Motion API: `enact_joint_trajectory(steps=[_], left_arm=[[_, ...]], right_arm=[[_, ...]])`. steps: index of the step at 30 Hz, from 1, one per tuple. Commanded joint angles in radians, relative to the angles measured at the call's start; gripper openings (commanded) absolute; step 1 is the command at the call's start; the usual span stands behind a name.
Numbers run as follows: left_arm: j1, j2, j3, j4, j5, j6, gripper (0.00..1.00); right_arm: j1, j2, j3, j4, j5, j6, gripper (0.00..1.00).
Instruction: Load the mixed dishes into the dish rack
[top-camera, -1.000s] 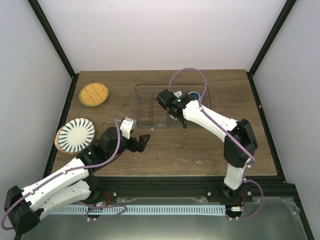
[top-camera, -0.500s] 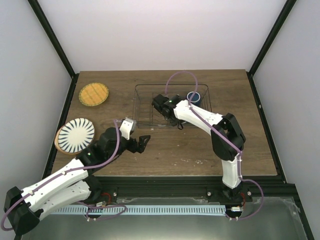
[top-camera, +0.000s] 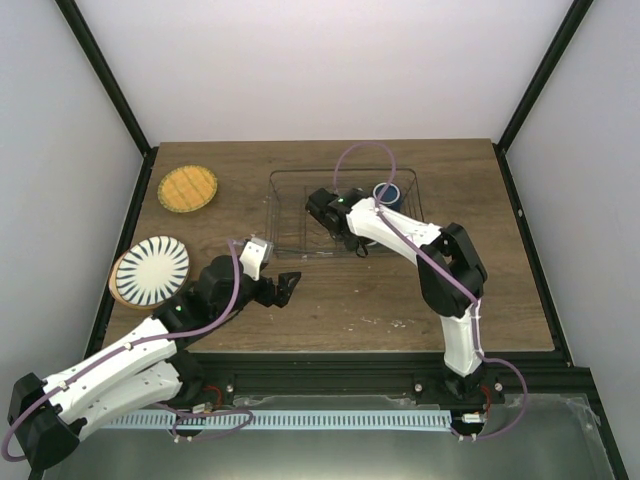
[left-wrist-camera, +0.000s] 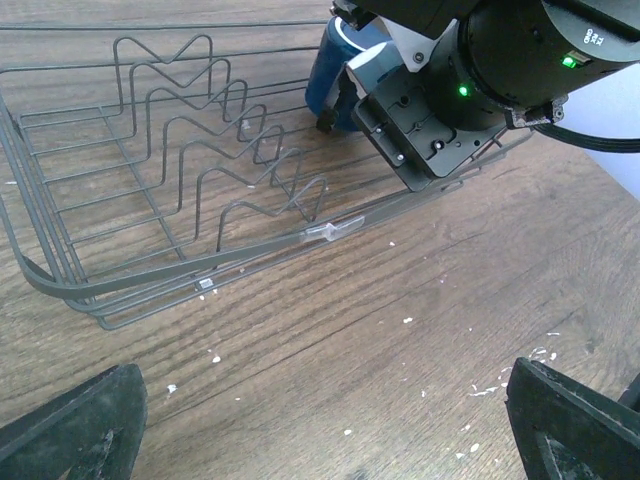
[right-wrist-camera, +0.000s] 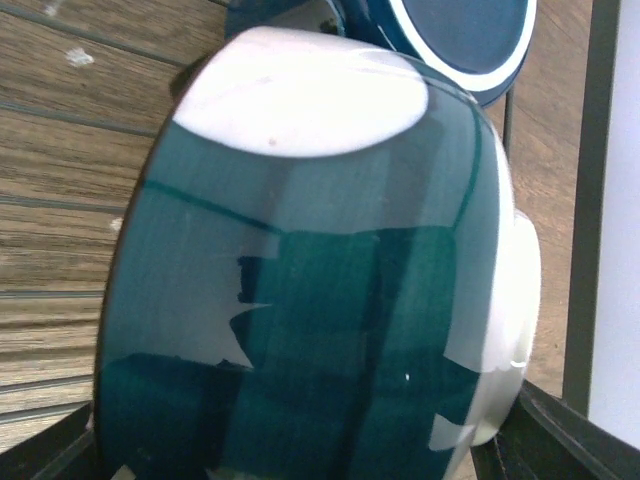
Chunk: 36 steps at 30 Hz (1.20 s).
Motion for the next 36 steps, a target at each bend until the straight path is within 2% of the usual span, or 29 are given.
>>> enact_joint_trajectory(steps=[1,12,21,29,36], left_arm=[[0.000,-0.001,-0.008,0.027,0.014,-0.006,1.00],[0.000,-0.001,-0.007,0.026,0.016,-0.011,1.00],[-0.001,0.010,-0.004,0.026,0.020,-0.012,1.00],[-0.001,0.019,0.004,0.024,0.029,-0.014,1.00],[-0.001,0.028,0.012,0.021,0.032,-0.014,1.00]], right_arm=[[-0.014,0.014,-0.014,-0.073,0.042,0.002,0.36],[-0.020,0.024,0.002,0.034,-0.014,-0.092,0.36],[-0.024,0.063,0.009,-0.040,0.036,-0.055,0.37],[-0.028,0.037,-0.017,0.002,-0.015,-0.095,0.58],[-0.028,0.031,-0.046,0.046,-0.062,-0.148,0.70]])
